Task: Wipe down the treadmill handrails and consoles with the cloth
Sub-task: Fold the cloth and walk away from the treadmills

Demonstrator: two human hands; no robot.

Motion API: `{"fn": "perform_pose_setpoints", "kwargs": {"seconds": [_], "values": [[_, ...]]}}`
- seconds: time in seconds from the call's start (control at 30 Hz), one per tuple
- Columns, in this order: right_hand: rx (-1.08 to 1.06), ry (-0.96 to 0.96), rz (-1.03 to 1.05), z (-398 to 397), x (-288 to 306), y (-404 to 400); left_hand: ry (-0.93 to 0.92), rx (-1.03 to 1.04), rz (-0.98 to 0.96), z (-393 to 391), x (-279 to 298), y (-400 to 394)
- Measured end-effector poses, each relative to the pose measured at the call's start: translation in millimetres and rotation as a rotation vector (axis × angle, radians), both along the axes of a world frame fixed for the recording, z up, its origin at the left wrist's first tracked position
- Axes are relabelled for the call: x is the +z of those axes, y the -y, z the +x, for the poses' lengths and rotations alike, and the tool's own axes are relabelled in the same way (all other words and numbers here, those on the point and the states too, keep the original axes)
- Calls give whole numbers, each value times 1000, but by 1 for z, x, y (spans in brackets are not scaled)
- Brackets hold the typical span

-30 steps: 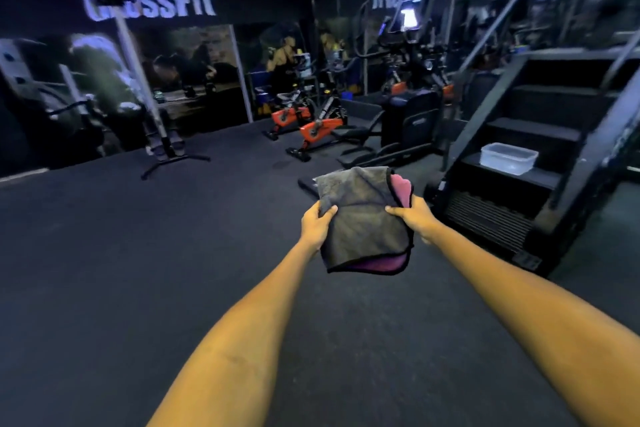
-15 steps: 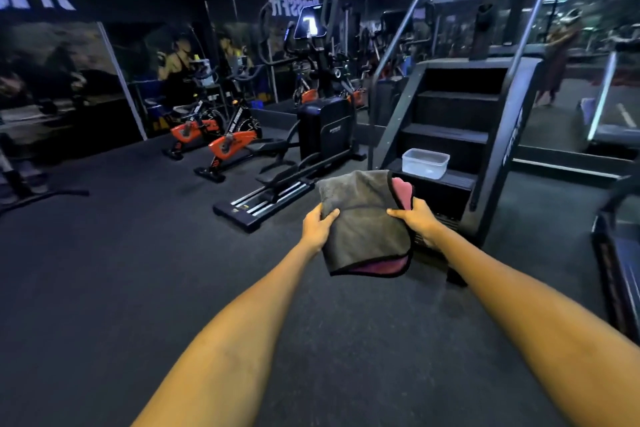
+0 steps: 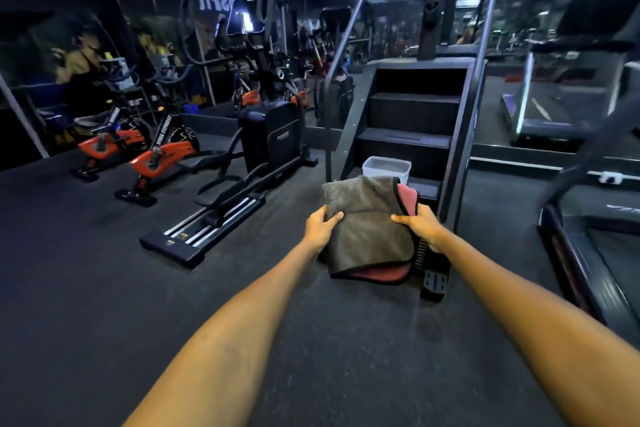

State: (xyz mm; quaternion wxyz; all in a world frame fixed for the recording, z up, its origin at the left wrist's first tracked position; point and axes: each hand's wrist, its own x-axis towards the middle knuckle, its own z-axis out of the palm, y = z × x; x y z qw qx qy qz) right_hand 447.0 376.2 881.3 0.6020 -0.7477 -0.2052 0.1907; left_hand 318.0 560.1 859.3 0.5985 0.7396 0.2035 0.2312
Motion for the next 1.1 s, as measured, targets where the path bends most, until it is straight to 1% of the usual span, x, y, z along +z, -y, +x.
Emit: {"fn": "perform_pose_setpoints", "kwargs": {"seconds": [0.17, 0.3, 0.4, 0.47, 0.6, 0.83, 0.93, 1.1], "values": [[-96, 15, -10, 70, 0, -51, 10, -108, 17, 89, 1, -62], [-166, 13, -1, 124, 17, -93, 2, -193, 51, 156, 28, -114], [-214, 12, 35, 158, 25, -122, 30, -246, 28, 198, 45, -145], [-230, 8, 18, 177, 24, -139, 27, -263, 20, 224, 41, -165], [-233, 6, -30, 224, 16, -168, 7, -263, -55, 273, 23, -196], [-291, -10, -30, 325, -5, -213, -11, -313, -17, 369, 15, -240], [-328, -11, -28, 387, -13, -233, -11, -334, 4, 434, 10, -260], [-339, -12, -34, 485, -14, -263, -15, -339, -31, 535, 8, -290]]}}
